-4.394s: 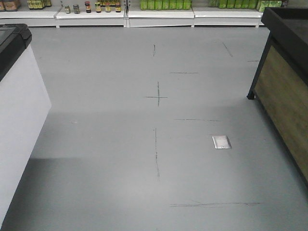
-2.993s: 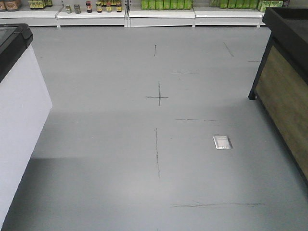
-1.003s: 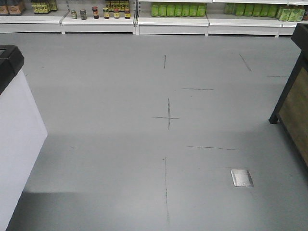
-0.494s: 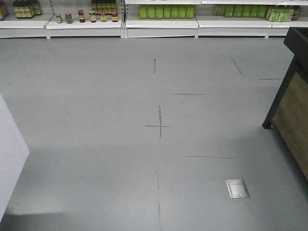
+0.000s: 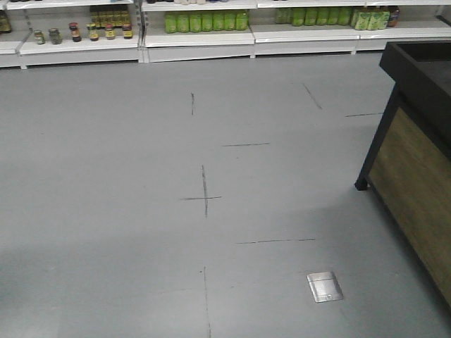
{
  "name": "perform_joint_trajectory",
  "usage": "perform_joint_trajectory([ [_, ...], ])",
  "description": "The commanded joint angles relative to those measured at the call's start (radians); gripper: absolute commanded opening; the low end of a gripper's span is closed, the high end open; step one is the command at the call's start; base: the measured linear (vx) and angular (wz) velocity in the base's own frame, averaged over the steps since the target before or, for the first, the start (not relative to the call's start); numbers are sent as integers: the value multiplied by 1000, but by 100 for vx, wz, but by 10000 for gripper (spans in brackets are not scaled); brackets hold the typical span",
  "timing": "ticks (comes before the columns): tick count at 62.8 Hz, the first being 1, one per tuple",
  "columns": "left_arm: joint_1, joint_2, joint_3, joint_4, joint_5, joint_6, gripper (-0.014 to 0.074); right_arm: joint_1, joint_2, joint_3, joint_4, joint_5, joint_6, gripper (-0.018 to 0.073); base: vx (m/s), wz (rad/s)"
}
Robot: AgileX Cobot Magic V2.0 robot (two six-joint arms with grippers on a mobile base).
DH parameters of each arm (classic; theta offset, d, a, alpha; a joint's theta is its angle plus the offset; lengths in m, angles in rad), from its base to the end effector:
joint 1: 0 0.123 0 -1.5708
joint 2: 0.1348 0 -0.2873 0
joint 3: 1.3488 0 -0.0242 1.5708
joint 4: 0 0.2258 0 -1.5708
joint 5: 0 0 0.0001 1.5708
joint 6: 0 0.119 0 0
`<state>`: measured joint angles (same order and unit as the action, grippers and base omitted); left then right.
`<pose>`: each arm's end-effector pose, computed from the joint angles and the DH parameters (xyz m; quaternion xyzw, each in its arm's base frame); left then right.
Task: Pick three apples into basket with both arms
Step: 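Drive the base forward across the grey floor toward the fruit tables, then turn the base and approach the table holding the light-blue basket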
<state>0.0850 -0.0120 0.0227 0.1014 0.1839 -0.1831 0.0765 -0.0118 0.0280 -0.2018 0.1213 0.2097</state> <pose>0.0561 0.0070 0.1868 -0.0687 0.7405 0.0074 0.6684 0.0573 0.0015 0.1926 -0.0159 0.7236 0.0208 0.6897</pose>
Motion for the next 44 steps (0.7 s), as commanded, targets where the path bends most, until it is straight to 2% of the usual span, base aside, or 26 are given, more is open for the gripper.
perform_joint_trajectory([
  [1, 3, -15, 8, -1, -69, -6, -6, -6, -14, 14, -12, -78, -1, -4, 19, -35],
  [18, 3, -15, 8, -1, -69, -6, -6, -6, -14, 14, -12, -78, -1, -4, 17, -43],
  [44, 3, -15, 8, -1, -69, -6, -6, -6, -14, 14, -12, -78, -1, -4, 16, -59],
])
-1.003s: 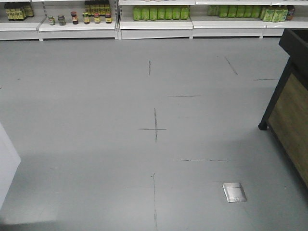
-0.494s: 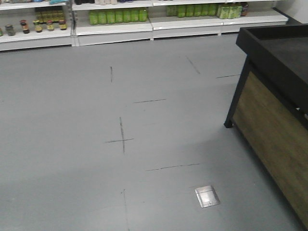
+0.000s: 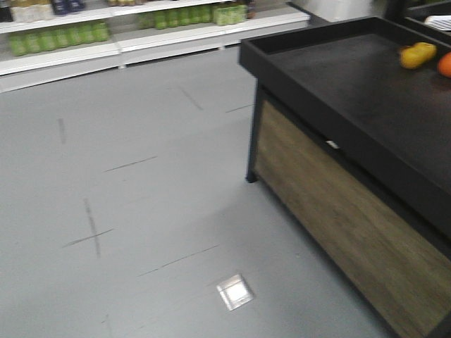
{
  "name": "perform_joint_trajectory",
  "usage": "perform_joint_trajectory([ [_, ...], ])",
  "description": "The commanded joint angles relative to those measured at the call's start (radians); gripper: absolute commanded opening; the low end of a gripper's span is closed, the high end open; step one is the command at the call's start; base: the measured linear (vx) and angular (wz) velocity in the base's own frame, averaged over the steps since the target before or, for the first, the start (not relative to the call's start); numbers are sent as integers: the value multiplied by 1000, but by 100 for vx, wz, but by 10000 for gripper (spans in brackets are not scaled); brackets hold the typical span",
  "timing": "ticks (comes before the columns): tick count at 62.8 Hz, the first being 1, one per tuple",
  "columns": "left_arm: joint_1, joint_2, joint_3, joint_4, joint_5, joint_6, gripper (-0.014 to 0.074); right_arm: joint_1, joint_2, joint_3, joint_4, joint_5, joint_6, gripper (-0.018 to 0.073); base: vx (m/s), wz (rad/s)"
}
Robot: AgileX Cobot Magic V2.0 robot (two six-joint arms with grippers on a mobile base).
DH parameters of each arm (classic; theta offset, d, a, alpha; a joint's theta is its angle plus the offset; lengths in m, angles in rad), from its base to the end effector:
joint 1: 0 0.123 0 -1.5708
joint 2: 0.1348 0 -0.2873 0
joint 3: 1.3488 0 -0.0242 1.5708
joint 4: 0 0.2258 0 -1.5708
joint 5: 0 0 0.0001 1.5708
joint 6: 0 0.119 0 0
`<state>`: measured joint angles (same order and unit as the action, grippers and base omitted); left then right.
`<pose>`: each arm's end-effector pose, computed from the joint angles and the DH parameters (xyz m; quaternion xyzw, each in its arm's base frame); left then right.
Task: Pick three apples into basket with both arms
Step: 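Turn the base and approach the table holding the light-blue basket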
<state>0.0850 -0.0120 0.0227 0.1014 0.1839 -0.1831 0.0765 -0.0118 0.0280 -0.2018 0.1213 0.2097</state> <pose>0.0561 0.0070 0.1868 -0.0687 0.7405 0.0074 0.6684 0.0573 0.0015 0.1926 -0.0159 0.7236 0.0208 0.6897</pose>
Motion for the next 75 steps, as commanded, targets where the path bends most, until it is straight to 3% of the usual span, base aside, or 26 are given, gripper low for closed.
perform_joint_trajectory([
  [1, 3, -15, 8, -1, -69, -6, -6, -6, -14, 14, -12, -78, -1, -4, 15, -58],
  [75, 3, -15, 8, -1, -69, -6, -6, -6, -14, 14, -12, -78, -1, -4, 13, -52],
])
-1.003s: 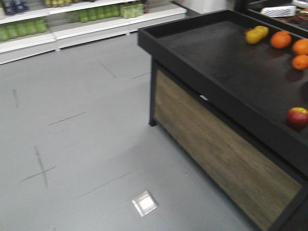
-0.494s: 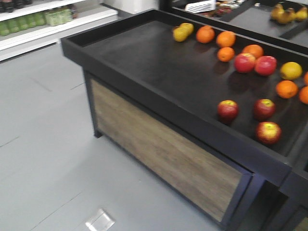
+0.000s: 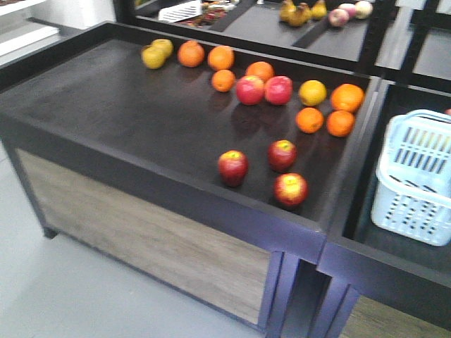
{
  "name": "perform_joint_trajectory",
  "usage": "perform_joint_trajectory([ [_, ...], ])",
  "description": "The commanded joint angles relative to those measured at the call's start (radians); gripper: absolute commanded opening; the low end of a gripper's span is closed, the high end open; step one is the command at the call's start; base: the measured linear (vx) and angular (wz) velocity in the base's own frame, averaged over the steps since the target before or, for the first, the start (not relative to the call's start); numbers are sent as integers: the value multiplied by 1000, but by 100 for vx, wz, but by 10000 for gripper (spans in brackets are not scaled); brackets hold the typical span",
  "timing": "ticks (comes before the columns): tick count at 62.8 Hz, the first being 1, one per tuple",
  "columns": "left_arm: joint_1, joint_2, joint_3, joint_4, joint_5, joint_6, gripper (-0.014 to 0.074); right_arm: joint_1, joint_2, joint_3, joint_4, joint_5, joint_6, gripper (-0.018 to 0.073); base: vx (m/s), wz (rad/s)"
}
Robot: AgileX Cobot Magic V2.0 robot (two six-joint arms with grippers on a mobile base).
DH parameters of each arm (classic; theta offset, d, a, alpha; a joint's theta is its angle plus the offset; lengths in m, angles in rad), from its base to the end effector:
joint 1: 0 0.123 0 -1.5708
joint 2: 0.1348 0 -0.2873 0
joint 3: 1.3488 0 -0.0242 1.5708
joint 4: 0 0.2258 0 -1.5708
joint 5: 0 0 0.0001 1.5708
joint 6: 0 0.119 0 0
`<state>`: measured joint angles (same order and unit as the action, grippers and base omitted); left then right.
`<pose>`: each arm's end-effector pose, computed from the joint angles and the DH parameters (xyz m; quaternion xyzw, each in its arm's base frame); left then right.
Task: Pick three apples into basket with both arms
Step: 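Turn the base and approach the table holding the light-blue basket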
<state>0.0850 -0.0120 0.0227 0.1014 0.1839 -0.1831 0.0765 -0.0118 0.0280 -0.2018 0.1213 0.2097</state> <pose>0.0561 0.0070 0.1868 -0.0687 0.7405 0.0074 0.6684 0.0573 0.0015 0.1926 -0.0159 0.7236 0.0208 0.6897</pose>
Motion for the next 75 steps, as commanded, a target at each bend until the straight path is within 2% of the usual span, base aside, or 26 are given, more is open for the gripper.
perform_joint_trajectory([
  [1, 3, -15, 8, -1, -69, -6, -6, -6, -14, 14, -12, -78, -1, -4, 10, -46],
  [75, 3, -15, 8, -1, -69, -6, -6, -6, -14, 14, -12, -78, -1, -4, 9, -39],
])
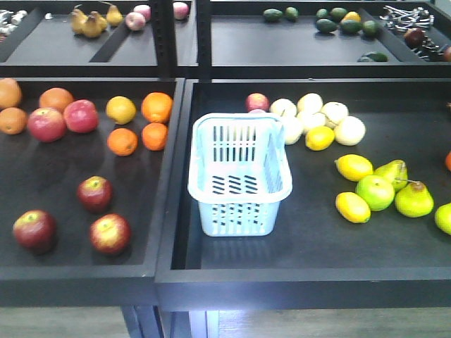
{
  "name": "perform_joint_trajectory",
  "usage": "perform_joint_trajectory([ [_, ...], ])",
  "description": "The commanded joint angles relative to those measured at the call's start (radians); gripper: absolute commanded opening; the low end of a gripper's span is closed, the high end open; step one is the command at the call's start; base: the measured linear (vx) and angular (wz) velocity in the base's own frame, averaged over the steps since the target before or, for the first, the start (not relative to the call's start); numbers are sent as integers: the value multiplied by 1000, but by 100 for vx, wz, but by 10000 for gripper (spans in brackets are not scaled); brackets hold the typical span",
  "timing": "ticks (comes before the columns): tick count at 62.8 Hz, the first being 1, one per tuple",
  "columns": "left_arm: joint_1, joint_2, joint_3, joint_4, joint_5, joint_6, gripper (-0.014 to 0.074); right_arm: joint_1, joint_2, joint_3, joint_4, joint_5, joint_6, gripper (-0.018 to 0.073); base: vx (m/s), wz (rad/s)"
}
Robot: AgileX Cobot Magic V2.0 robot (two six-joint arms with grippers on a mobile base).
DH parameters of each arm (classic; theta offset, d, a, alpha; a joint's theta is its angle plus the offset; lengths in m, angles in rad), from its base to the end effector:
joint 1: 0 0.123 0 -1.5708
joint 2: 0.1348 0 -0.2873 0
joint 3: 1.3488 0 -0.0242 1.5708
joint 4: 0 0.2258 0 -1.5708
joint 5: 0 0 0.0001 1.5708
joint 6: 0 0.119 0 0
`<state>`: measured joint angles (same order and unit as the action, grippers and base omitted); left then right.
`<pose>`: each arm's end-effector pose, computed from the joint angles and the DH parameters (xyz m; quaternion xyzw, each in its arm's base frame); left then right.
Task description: Pick three apples into basket with both arms
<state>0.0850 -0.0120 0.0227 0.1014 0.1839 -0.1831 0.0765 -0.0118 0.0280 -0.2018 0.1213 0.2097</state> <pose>0.0561 0.0070 0.1868 -0.0687 0.7405 0.0074 0.6684 0.0573 0.0015 0.1926 -0.0159 0.7236 0.0208 0.6897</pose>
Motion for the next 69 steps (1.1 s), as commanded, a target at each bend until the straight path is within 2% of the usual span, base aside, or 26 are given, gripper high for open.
perform_joint_trajectory([
  [1, 3, -15, 8, -1, -69, -6, -6, -6, -14, 14, -12, -78, -1, -4, 9, -20],
  [69, 3, -15, 8, -1, -69, -6, -6, -6, -14, 14, -12, -78, -1, -4, 9, -5],
])
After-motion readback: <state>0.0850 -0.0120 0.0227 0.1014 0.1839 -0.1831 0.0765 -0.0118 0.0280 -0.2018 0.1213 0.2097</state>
